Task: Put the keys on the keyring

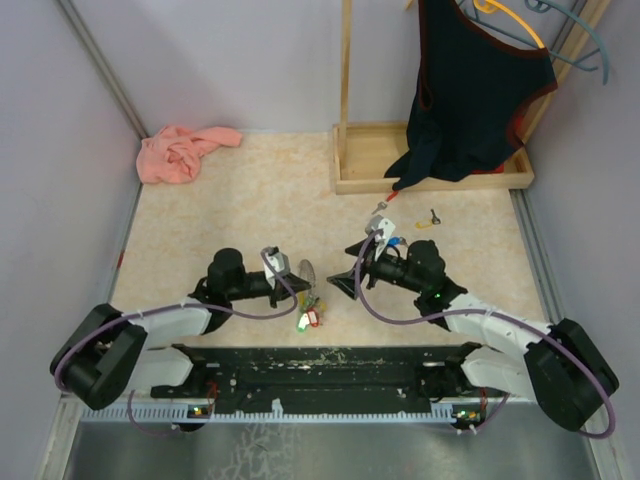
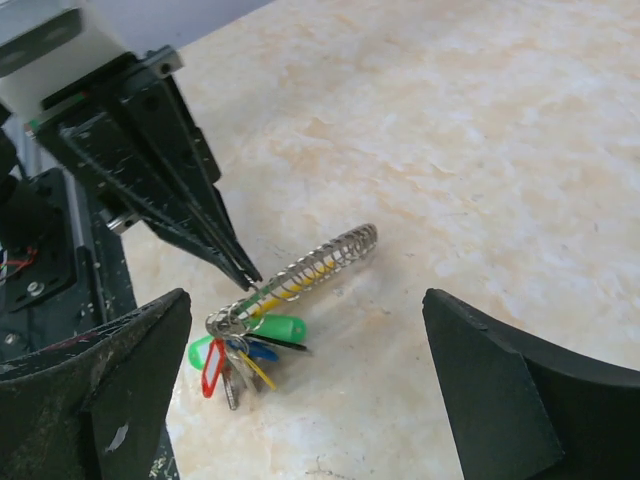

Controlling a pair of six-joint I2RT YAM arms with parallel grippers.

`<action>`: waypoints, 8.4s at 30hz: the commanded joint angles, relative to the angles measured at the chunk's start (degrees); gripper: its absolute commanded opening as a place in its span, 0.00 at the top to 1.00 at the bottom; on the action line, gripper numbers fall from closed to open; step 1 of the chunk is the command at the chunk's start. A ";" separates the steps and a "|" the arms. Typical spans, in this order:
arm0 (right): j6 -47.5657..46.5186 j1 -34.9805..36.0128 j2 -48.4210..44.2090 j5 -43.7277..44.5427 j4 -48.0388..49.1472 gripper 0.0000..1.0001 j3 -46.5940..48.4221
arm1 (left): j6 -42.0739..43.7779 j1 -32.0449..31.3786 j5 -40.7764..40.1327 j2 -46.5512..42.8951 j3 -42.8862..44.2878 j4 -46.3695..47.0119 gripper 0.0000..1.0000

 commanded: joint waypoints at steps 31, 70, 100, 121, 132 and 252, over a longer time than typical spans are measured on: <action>-19.83 0.25 5.17 -3.47 -9.47 0.39 4.24 | 15.64 -15.23 -25.46 -2.36 2.08 -6.40 0.99; -1.17 -16.71 32.49 37.69 -37.73 0.71 30.91 | 10.72 -15.00 -32.12 1.73 4.94 -8.59 0.99; 16.15 -15.27 16.70 42.00 -56.48 1.00 29.75 | 9.33 -15.01 -29.59 -1.00 4.77 -9.61 0.99; 41.35 7.08 22.63 45.27 -56.69 0.82 30.72 | 9.15 -14.99 -29.56 -1.71 4.46 -9.52 0.99; 21.68 2.65 20.99 37.35 -59.92 0.57 31.54 | 8.99 -15.00 -29.67 -2.27 4.17 -9.34 0.99; -5.90 15.72 39.70 46.92 -77.01 0.73 44.17 | 6.15 -12.03 -30.34 -7.06 0.58 -5.56 0.99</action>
